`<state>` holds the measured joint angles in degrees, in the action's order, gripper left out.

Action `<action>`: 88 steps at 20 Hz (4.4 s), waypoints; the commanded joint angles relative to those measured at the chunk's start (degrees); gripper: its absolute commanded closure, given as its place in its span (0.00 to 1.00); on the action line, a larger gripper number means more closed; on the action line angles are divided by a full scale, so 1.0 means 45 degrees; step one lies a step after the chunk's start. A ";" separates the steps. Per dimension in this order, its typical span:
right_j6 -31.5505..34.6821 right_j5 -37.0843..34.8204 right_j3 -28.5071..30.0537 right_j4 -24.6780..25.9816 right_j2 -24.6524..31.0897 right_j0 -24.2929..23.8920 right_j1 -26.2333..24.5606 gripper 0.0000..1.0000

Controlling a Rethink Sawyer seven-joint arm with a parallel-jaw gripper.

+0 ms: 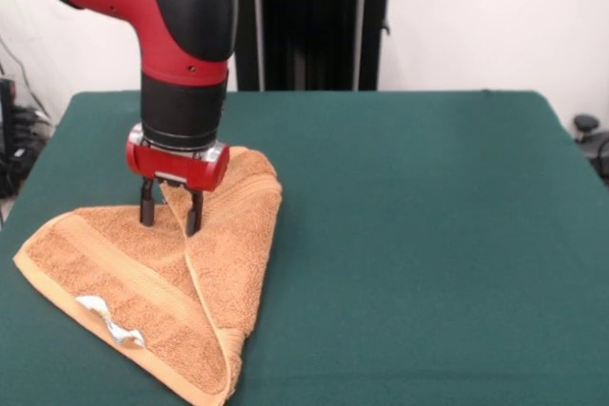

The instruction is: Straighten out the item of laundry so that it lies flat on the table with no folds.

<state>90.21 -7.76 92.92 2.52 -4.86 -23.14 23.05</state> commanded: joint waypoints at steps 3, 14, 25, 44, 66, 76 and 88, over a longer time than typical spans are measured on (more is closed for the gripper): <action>0.2602 -0.0441 -0.0212 -0.0788 0.0831 0.0752 -0.0956 0.00; 0.2678 0.0200 0.1406 -0.0417 0.0926 0.0384 -0.0205 0.00; 0.2648 0.0714 0.2593 -0.0189 0.1370 -0.0260 0.0243 0.00; 0.3299 0.1308 0.3190 -0.0877 0.1905 -0.0150 0.0095 0.00; 0.3704 0.2733 0.3016 -0.1757 0.2036 0.0477 -0.0627 0.00; 0.3784 0.5656 0.2488 -0.1361 0.1672 0.0832 -0.1454 1.00; 0.3257 0.4509 0.2389 -0.2169 0.1250 0.1219 -0.1211 1.00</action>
<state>90.21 13.76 104.45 -2.22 -4.33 -21.55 23.19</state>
